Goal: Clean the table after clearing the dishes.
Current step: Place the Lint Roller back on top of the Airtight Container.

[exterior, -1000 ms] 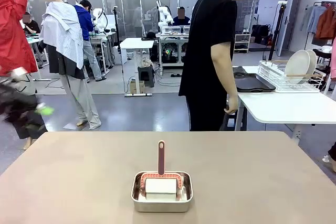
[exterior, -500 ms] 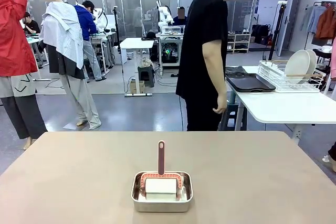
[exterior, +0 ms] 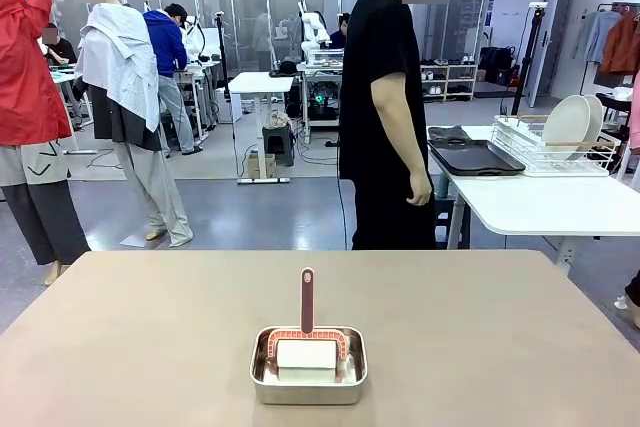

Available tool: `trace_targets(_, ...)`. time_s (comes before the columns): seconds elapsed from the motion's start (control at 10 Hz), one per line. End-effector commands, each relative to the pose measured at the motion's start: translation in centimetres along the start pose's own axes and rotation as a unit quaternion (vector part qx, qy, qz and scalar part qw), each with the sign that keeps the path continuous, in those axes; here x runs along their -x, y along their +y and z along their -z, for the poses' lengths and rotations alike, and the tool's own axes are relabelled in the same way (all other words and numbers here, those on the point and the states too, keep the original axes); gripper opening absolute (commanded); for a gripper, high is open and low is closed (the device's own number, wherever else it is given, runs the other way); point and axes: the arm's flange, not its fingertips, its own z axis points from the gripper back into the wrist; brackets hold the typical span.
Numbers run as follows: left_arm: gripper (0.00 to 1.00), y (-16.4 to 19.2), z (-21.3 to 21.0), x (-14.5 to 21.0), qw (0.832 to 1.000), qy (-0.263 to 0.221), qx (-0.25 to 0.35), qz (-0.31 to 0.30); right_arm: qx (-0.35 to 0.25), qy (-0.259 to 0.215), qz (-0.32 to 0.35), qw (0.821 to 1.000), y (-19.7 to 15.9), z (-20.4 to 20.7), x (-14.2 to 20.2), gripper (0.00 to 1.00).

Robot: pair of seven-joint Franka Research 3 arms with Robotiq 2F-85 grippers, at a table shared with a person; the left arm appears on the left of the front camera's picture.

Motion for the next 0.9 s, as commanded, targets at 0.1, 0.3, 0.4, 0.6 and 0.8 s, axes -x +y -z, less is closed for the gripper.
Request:
trace_targets(0.1,1.0,-0.01,0.03,0.48,1.0,0.01,0.02,0.008,-0.006,-0.004,0.0,1.0,0.19,0.06,-0.02,1.0)
trace_targets(0.3,1.0,-0.01,0.03,0.48,1.0,0.01,0.02,0.008,-0.006,-0.004,0.0,1.0,0.19,0.06,-0.02,1.0)
trace_targets(0.4,1.0,-0.01,0.03,0.48,1.0,0.01,0.02,0.008,-0.006,-0.004,0.0,1.0,0.19,0.06,-0.02,1.0)
trace_targets(0.6,1.0,-0.01,0.03,0.48,1.0,0.01,0.02,0.008,-0.006,-0.004,0.0,1.0,0.19,0.06,-0.02,1.0)
trace_targets(0.8,1.0,-0.01,0.03,0.48,1.0,0.01,0.02,0.008,-0.006,-0.004,0.0,1.0,0.19,0.06,-0.02,1.0)
